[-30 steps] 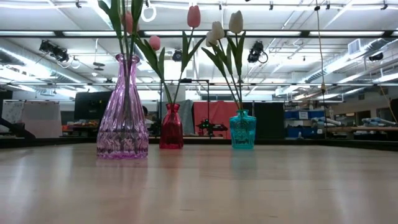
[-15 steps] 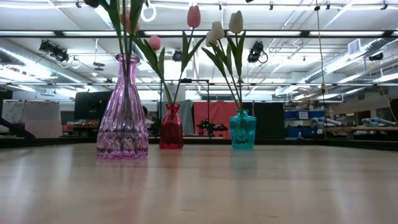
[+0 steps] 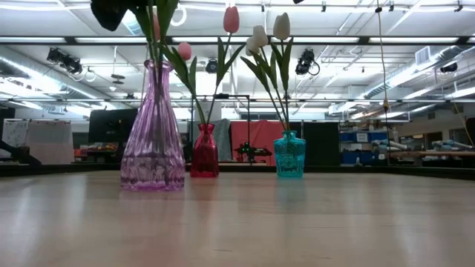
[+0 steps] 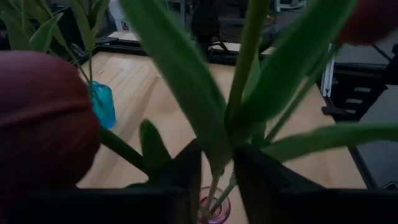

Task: Sort flowers into vase by color
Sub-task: Put the red flower into the purple vase, then return to Home Position

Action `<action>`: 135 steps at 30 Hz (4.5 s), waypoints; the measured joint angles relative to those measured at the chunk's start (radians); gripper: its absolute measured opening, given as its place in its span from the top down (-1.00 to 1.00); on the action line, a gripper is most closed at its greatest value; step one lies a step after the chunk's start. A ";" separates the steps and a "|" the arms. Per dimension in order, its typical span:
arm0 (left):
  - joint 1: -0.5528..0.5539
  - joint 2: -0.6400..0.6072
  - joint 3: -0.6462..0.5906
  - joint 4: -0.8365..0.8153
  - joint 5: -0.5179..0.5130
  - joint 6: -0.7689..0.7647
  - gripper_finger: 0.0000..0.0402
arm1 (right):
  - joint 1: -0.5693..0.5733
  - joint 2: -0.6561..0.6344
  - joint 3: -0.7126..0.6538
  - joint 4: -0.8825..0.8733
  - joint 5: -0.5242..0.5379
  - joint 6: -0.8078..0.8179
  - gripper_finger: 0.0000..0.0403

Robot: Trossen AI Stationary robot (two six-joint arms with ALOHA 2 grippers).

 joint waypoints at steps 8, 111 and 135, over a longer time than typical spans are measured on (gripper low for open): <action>0.000 -0.003 0.000 0.002 0.087 0.061 0.08 | 0.000 0.000 0.000 0.003 0.000 0.003 0.28; 0.000 -0.758 -0.473 0.015 -0.023 0.179 0.06 | -0.278 -0.855 -1.144 0.906 -0.206 0.195 0.29; 0.000 -0.690 -0.516 0.151 0.015 0.222 0.06 | -0.468 -1.137 -1.144 0.514 -0.617 -0.098 0.29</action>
